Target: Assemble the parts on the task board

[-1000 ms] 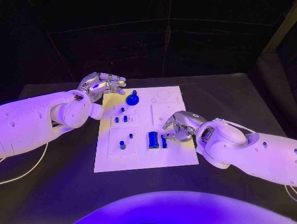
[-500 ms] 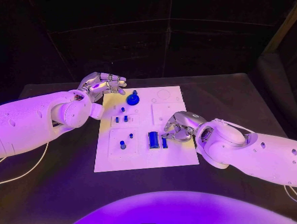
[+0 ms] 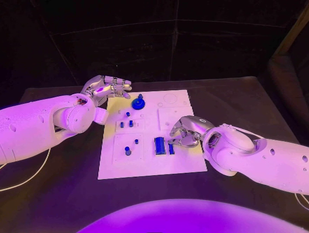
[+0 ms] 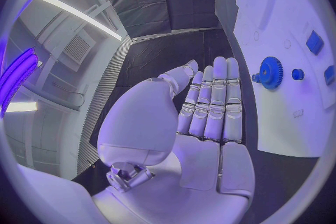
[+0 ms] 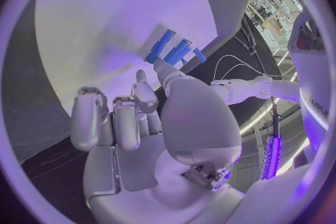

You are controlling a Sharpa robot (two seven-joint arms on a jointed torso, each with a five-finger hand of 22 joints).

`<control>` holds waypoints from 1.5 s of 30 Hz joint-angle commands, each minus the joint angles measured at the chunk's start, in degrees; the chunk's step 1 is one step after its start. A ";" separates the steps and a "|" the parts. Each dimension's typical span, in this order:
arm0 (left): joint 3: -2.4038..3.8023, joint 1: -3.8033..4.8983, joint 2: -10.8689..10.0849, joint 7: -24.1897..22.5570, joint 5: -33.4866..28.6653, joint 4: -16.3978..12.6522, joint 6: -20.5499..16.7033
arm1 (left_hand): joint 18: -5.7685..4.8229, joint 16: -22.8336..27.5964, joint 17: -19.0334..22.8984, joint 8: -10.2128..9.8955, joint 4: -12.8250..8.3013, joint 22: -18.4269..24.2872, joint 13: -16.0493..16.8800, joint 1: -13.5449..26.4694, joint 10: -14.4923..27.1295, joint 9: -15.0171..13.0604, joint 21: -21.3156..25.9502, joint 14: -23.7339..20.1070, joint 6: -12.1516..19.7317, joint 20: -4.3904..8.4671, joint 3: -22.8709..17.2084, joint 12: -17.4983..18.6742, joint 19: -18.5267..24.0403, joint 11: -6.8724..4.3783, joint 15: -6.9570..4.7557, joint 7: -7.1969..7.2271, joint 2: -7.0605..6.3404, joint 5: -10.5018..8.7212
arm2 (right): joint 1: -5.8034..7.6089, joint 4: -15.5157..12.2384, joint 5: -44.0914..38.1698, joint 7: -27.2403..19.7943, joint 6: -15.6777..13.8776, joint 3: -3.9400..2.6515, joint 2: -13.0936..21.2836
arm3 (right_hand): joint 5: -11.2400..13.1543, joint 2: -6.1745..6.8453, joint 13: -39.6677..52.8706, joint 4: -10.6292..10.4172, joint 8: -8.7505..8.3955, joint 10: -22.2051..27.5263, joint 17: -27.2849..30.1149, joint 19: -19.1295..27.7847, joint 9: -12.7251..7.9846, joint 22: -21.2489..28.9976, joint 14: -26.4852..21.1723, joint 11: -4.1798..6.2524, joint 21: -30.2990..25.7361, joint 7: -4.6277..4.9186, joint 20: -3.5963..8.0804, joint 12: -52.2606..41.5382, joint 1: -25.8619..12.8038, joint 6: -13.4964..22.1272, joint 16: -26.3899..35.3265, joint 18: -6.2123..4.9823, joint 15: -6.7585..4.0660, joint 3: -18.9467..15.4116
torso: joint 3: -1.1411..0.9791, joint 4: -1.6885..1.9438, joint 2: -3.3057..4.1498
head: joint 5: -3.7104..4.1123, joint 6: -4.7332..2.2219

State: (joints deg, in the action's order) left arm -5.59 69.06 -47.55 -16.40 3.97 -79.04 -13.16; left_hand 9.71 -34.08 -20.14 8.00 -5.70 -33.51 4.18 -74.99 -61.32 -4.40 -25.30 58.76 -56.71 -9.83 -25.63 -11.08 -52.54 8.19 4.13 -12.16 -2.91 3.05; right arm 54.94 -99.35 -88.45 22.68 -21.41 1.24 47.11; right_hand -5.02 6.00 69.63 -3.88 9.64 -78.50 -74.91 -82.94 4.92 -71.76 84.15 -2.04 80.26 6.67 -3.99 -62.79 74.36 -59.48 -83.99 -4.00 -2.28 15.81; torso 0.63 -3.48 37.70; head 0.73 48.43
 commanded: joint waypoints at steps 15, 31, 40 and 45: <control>0.05 0.09 0.06 -0.26 0.10 -0.04 0.57 | 0.63 0.22 0.07 0.24 0.00 0.08 -0.09 0.45 0.50 0.08 0.21 -0.06 0.42 -0.48 0.43 -0.40 0.11 0.05 0.36 0.14 0.15 -0.14 | 0.00 1.04 -1.40 -0.35 -0.26 0.00 -0.74 | 2.23 -0.02 0.31 0.77 3.93 -0.50 -6.56 -0.18 1.11 -0.31 4.06 1.63 -0.14 -1.54 1.39 -0.87 1.73 -3.43 -0.25 0.30 -1.31 -3.25 | 0.00 -0.01 -0.01 | -0.04 0.18; 0.04 0.08 0.11 -0.34 0.10 0.03 0.57 | 0.63 0.22 0.07 0.24 0.00 0.08 -0.09 0.45 0.50 0.08 0.21 -0.06 0.42 -0.48 0.43 -0.40 0.11 0.05 0.36 0.14 0.15 -0.14 | 0.00 -0.29 6.24 -5.17 -7.98 -0.01 0.88 | -3.94 -0.50 -0.13 -1.85 4.59 -0.12 -5.90 0.08 1.07 0.62 3.94 1.32 -0.76 -1.12 1.44 -0.27 -0.89 -0.68 0.27 0.14 -1.13 -7.47 | 0.02 -0.06 -0.08 | -0.05 -0.19; 0.02 0.08 0.30 -1.21 0.08 0.76 0.46 | 0.60 0.26 0.12 0.38 0.27 0.39 -0.06 0.89 0.63 0.08 0.39 -0.05 0.49 -0.58 0.72 -0.66 0.05 0.09 0.45 0.17 0.15 -0.15 | 2.04 2.62 39.85 -21.85 -11.35 -0.10 3.30 | -6.13 -1.65 -7.40 -2.77 3.43 5.51 2.04 4.11 0.20 10.45 1.78 0.11 -7.18 0.33 0.58 9.59 0.63 4.12 6.55 -1.74 -0.18 -10.09 | 0.23 -0.23 -0.51 | 0.29 -1.62; 0.02 0.04 0.76 -3.26 -0.35 2.24 0.92 | 0.76 0.35 0.20 1.11 3.76 1.95 0.27 5.48 -0.05 -0.14 1.83 0.25 -0.21 -1.06 4.61 -1.73 -0.17 -0.42 0.48 1.12 -0.47 -0.23 | 4.71 7.74 57.12 -32.18 -8.86 -0.12 2.74 | -6.54 -4.12 -27.61 -2.95 2.63 16.14 34.00 17.95 -0.37 41.42 -9.91 -1.22 -32.71 1.83 -0.58 35.26 4.37 5.68 38.81 -6.61 1.05 -8.09 | 0.44 -0.40 -1.21 | 0.08 -2.76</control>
State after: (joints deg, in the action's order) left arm -5.64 69.03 -46.94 -17.06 3.96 -77.18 -13.08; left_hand 9.71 -34.04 -19.98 8.96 -2.21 -31.72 4.36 -69.98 -61.36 -4.46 -23.64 58.97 -57.04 -10.67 -21.46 -12.68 -52.74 8.15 4.33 -11.41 -3.27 3.05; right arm 59.34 -92.39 -49.73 1.99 -30.18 1.16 50.01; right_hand -11.68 1.93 43.98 -6.74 12.44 -62.83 -44.60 -66.08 4.60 -32.88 75.51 -3.07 50.07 8.18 -4.42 -29.75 78.30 -53.79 -49.27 -9.83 -1.40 7.47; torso 0.90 -3.74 37.00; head 0.99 46.25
